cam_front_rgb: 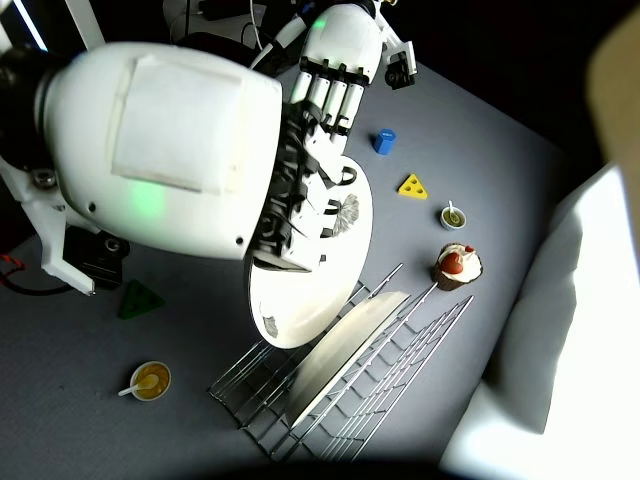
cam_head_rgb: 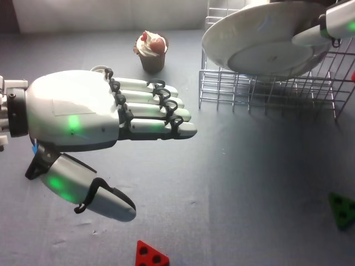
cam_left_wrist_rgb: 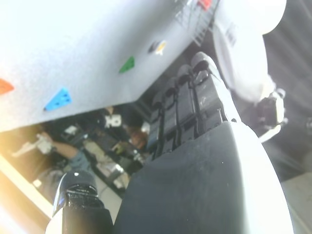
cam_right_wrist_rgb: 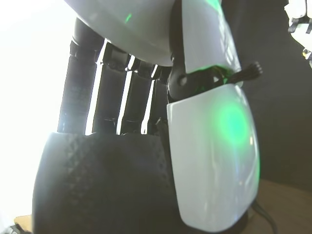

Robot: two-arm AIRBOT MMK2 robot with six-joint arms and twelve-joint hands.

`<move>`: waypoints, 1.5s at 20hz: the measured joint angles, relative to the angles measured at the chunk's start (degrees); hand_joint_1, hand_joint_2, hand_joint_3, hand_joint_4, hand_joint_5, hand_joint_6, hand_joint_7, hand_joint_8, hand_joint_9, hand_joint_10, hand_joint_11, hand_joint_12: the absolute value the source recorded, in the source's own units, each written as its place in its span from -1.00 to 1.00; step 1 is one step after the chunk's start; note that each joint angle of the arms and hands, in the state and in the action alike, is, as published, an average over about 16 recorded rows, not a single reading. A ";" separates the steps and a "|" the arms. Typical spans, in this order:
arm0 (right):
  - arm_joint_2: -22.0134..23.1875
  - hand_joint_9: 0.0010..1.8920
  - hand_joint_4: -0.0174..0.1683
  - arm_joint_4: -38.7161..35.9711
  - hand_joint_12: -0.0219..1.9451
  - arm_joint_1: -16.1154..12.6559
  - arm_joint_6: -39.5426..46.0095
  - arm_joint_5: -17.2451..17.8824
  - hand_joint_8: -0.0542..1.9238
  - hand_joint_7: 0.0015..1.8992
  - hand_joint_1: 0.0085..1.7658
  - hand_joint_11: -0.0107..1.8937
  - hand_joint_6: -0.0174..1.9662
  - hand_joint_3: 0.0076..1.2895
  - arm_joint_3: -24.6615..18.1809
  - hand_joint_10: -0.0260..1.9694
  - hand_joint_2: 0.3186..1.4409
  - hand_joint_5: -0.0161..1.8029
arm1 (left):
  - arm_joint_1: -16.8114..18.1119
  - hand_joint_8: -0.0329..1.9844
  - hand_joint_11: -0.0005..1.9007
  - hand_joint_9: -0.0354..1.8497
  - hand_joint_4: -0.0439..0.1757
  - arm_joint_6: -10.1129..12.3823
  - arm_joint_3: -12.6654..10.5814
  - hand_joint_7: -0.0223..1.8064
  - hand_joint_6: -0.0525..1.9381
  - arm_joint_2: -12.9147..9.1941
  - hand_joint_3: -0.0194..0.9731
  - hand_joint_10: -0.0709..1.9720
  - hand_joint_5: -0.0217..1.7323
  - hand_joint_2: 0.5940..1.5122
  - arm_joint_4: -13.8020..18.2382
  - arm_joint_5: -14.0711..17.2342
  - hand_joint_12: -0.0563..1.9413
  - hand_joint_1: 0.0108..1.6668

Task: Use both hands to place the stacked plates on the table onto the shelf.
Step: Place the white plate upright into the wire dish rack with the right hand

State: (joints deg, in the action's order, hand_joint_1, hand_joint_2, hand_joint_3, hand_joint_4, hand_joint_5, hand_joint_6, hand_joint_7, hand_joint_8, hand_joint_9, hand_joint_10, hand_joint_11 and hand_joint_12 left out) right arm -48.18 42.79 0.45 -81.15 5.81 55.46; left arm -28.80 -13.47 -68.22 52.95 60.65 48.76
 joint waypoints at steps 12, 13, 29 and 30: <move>-3.17 0.18 -0.91 4.30 0.34 -2.16 0.83 -7.27 -0.25 0.11 0.65 0.06 -0.04 -0.99 7.12 -0.23 0.14 -0.05 | 0.00 -0.96 -0.85 -0.82 -0.60 0.36 0.03 -0.83 -0.95 0.00 -0.94 -0.92 -0.84 -0.07 0.17 0.36 -0.94 -1.00; -3.42 0.18 -0.91 4.38 0.34 -2.29 1.12 -7.66 -0.25 0.11 0.65 0.06 -0.04 -0.99 7.62 -0.23 0.14 -0.05 | 0.00 -0.96 -0.85 -0.82 -0.60 0.42 0.03 -0.83 -0.95 0.00 -0.94 -0.92 -0.84 -0.07 0.18 0.42 -0.94 -1.00; -7.41 0.26 -0.91 -0.19 0.08 -3.23 11.46 -14.48 -0.24 0.11 0.65 0.12 -0.02 -0.99 16.07 -0.33 0.15 -0.06 | 0.00 -0.96 -0.85 -0.82 -0.60 1.97 0.13 -0.83 -0.95 0.00 -0.94 -0.92 -0.83 -0.07 1.00 1.37 -0.94 -0.99; -7.62 0.26 -0.91 -0.76 0.01 -3.25 12.16 -14.84 -0.24 0.11 0.65 0.13 -0.01 -0.99 16.48 -0.33 0.15 -0.06 | 0.00 -0.96 -0.85 -0.82 -0.60 2.10 0.13 -0.83 -0.95 0.00 -0.94 -0.92 -0.84 -0.07 1.11 1.39 -0.94 -0.99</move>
State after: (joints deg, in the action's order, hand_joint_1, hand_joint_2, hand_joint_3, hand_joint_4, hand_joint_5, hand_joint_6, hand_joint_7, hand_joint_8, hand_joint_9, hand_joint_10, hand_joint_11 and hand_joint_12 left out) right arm -55.79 42.04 -2.80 -68.99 -9.03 71.95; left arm -28.80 -11.37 -68.09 52.95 61.76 50.15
